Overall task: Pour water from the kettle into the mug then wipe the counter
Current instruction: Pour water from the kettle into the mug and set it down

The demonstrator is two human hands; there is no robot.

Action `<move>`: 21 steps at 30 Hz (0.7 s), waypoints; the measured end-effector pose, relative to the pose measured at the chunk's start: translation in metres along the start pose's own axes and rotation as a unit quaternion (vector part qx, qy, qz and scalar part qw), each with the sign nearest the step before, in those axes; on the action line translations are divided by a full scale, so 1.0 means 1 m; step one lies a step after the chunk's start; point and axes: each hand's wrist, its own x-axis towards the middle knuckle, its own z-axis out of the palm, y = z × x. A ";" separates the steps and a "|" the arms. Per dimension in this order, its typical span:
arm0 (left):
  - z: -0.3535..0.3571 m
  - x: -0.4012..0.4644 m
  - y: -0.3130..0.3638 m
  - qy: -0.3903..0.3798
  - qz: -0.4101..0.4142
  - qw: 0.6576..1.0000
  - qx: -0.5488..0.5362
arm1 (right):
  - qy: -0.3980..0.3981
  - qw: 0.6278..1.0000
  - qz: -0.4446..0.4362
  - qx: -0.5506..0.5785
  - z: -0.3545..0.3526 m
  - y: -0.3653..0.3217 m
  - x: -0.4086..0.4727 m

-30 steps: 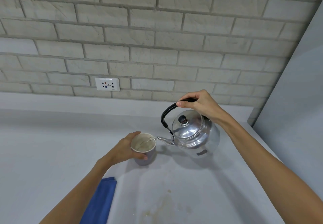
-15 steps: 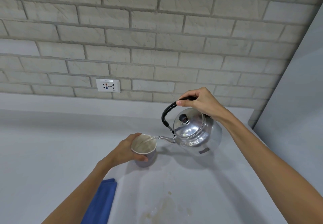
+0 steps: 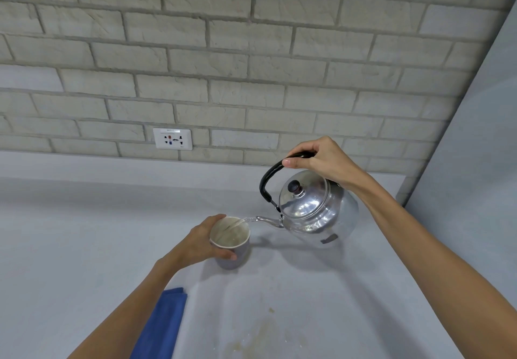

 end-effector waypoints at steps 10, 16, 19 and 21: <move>0.001 0.001 -0.001 0.002 0.000 1.000 0.005 | 0.002 1.000 -0.003 -0.009 -0.004 -0.003 0.001; 0.001 0.001 -0.002 0.007 0.000 1.000 0.008 | -0.003 1.000 -0.007 -0.019 -0.006 -0.002 0.002; 0.002 0.001 -0.002 0.008 0.000 1.000 0.007 | -0.002 1.000 -0.009 -0.021 -0.006 -0.002 0.002; 0.002 0.001 -0.001 0.008 0.000 1.000 0.008 | -0.003 1.000 -0.011 -0.023 -0.006 -0.002 0.002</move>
